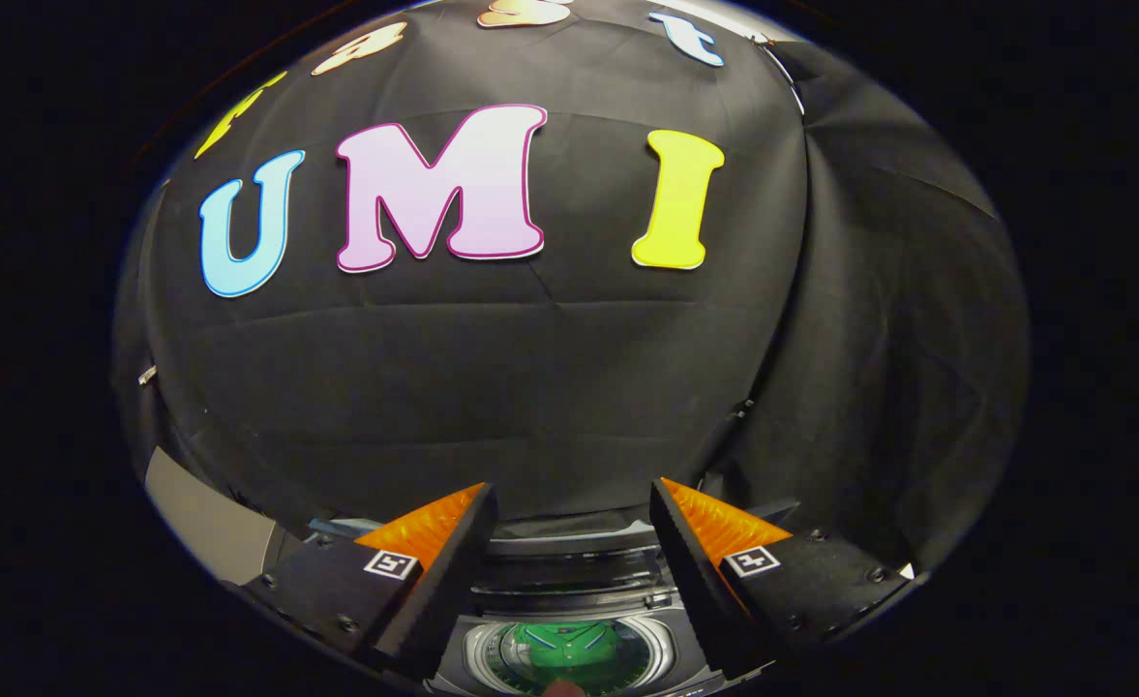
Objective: Put the clothes into the washing machine and then close the washing machine lid.
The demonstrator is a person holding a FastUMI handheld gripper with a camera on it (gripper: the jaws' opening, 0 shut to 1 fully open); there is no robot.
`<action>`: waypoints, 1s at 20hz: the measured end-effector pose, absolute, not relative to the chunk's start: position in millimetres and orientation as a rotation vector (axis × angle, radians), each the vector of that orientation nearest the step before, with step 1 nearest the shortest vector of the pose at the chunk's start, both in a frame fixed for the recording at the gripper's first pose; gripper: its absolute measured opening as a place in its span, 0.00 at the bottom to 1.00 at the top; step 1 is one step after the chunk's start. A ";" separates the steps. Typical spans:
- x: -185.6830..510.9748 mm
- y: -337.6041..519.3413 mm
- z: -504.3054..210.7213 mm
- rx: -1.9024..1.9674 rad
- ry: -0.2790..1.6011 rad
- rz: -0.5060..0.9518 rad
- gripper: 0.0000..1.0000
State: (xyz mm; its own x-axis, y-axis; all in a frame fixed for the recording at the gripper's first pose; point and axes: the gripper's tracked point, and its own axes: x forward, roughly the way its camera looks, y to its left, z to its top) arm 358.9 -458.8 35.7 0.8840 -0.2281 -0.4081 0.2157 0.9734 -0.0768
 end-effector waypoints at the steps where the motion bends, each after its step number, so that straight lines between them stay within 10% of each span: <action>1: 362.6 -459.0 32.1 -0.025 0.434 -0.232 0.99; 20: 346.6 -470.2 -22.2 -0.035 0.539 -0.223 1.00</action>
State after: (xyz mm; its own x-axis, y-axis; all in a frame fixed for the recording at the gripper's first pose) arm 346.6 -470.2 -22.2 0.8347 -0.2199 -0.5049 0.2016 0.9752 -0.0916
